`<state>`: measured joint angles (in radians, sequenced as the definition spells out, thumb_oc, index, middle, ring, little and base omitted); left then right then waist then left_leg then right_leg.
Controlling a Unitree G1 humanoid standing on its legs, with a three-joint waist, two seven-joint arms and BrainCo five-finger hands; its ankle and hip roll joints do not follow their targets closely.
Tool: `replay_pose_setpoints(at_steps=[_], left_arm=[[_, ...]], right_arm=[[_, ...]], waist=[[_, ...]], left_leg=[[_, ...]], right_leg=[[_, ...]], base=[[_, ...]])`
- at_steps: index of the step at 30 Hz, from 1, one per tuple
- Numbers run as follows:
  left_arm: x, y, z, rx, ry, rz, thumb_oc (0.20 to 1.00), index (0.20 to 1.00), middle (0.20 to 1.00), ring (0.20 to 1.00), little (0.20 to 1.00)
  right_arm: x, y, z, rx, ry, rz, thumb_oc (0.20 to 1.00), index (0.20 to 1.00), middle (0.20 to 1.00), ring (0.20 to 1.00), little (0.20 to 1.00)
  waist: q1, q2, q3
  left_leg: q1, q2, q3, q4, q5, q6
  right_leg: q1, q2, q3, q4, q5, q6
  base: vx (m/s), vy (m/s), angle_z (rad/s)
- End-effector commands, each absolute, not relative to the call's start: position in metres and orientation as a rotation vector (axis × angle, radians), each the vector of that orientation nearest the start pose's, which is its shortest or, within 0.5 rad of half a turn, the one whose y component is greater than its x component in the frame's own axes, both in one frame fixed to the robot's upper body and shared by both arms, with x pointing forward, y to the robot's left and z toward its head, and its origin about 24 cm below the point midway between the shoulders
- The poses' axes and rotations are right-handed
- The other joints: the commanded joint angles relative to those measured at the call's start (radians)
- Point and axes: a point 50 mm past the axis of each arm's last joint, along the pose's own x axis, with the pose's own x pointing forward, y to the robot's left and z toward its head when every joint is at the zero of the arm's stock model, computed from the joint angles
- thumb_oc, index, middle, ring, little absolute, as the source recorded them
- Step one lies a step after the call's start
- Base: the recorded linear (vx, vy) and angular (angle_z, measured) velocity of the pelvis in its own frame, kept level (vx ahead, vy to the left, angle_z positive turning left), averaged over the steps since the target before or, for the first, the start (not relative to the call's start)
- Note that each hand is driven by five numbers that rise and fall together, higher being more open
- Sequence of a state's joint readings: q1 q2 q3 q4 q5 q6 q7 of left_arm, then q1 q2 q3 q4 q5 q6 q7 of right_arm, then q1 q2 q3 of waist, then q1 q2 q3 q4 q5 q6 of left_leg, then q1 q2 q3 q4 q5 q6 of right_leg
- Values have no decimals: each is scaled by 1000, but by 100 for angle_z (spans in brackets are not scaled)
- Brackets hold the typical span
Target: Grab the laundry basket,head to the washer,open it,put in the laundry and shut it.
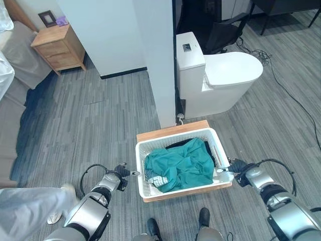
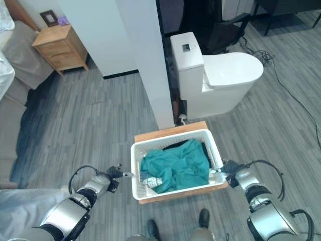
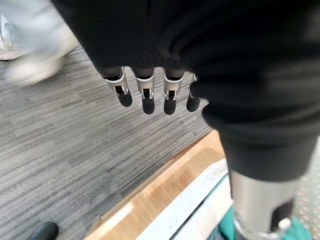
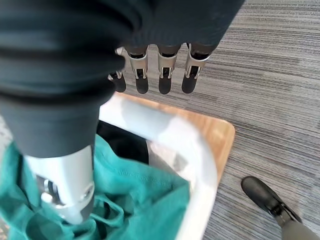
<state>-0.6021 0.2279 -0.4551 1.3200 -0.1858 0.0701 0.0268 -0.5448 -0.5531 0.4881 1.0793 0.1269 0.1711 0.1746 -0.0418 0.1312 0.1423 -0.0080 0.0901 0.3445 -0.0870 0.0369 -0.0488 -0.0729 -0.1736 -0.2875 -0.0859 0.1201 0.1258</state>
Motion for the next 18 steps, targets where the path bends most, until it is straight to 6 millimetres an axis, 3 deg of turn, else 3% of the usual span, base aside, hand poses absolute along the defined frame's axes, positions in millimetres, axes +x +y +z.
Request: replay_pose_setpoints(at_steps=[1,8,18], left_arm=[[309,196,-52,553,789,-57,1000,1000,1000,1000,1000],[316,188,-47,554,763,-54,1000,1000,1000,1000,1000],[318,181,-46,552,748,-67,1000,1000,1000,1000,1000]], right_arm=[[320,-262,-13,-682,773,127,1000,1000,1000,1000,1000],[333,-242,-4,-730,714,169,1000,1000,1000,1000,1000],[339,-241,11,-786,627,191,1000,1000,1000,1000,1000]], waist=[[3,-51,2],[-11,-44,17],[-30,-35,21]], left_leg=[[-26,71,-1,0,77,-82],[-36,77,4,0,82,-84],[-24,84,19,0,79,-86]], right_leg=[[-15,-83,18,-1,48,75],[-33,-74,34,-1,50,70],[-37,-66,49,-1,45,65]], base=[[-38,-26,4],[-11,-7,0],[-1,-3,-3]])
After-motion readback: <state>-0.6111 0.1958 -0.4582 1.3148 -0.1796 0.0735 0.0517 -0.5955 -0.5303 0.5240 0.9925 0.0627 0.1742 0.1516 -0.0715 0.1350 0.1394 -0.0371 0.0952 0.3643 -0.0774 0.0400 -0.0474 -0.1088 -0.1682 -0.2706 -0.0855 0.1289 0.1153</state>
